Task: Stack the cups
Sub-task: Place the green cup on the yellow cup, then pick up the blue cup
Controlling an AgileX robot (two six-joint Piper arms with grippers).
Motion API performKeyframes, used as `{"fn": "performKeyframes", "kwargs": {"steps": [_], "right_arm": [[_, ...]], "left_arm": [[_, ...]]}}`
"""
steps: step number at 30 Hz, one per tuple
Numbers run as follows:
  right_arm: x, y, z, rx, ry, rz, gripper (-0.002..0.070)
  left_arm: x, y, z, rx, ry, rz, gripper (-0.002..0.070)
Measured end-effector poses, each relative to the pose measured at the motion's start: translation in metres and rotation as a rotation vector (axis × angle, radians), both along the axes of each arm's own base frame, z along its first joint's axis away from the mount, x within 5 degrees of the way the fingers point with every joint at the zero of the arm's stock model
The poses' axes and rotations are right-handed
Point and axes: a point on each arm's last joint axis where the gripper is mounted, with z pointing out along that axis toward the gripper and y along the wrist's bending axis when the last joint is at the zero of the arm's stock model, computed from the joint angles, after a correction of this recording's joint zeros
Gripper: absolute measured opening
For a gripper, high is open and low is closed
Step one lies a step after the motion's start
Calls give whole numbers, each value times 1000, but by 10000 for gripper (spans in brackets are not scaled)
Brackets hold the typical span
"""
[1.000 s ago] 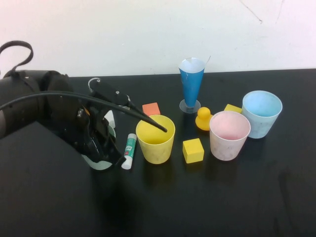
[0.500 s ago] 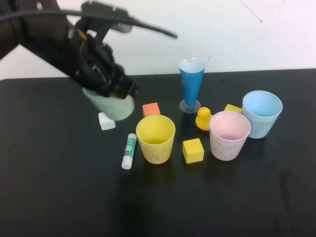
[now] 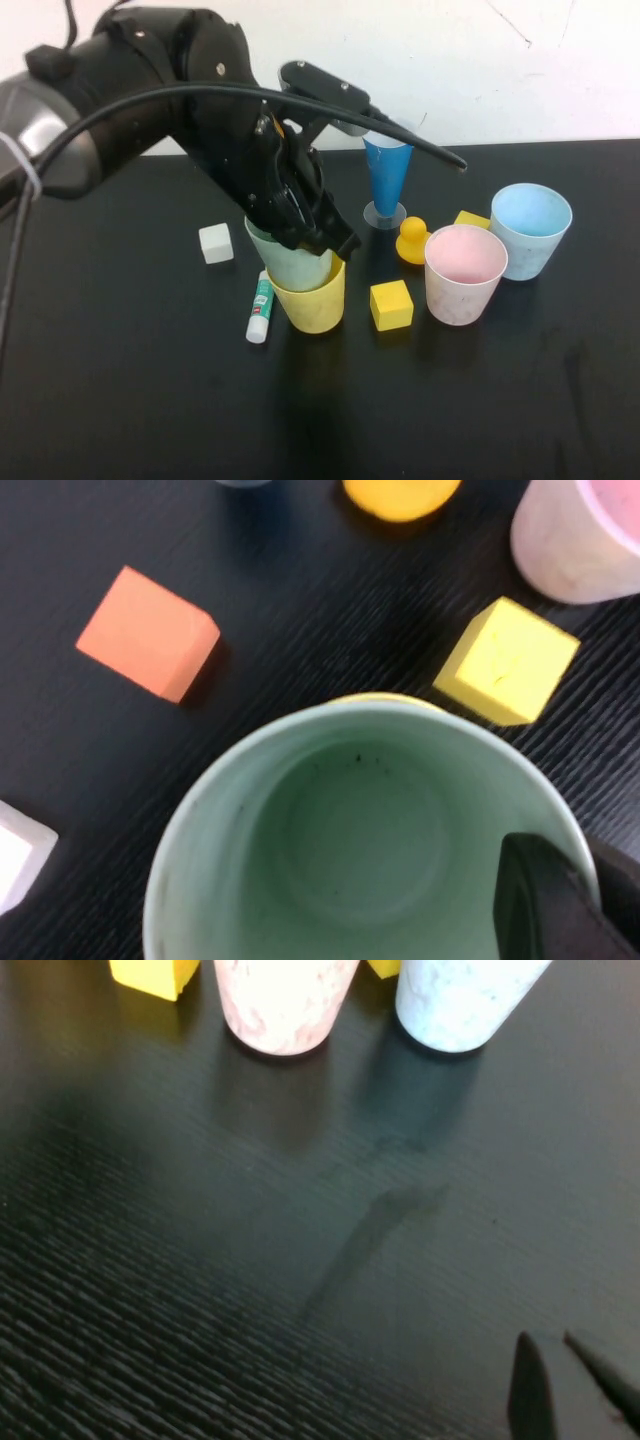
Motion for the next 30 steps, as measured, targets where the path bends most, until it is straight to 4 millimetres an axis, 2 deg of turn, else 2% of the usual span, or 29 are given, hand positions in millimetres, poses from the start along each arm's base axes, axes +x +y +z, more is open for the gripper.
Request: {"fn": "performKeyframes", "kwargs": {"steps": [4, 6, 10, 12, 13, 16, 18, 22, 24, 26, 30], "right_arm": [[0, 0, 0, -4, -2, 5, -3], [0, 0, 0, -21, -9, 21, -3], [0, 1, 4, -35, -18, 47, -3], [3, 2, 10, -32, -14, 58, -3], [5, 2, 14, -30, -12, 66, -3], [18, 4, 27, -24, 8, 83, -3], [31, 5, 33, -18, 23, 88, -3], [69, 6, 40, -9, 64, 89, 13], [88, 6, 42, -8, 83, 89, 57], [111, 7, 43, -2, 100, 89, 130], [159, 8, 45, 11, 125, 94, 297]], "left_arm": [[3, -1, -7, 18, 12, -1, 36], [4, -1, -8, 21, 13, -1, 99], [5, -1, -5, 16, -6, 1, 289], [7, -2, 1, 13, -29, 6, 321], [9, -1, 5, 12, -45, 14, 313], [11, 3, 22, 15, -115, 68, 232], [8, 13, 43, 14, -212, 129, 142], [-10, 35, 90, -14, -404, 208, 41], [-25, 48, 115, -35, -484, 236, 19], [-42, 59, 133, -57, -527, 249, 10], [-75, 79, 155, -74, -555, 255, 4]]}}
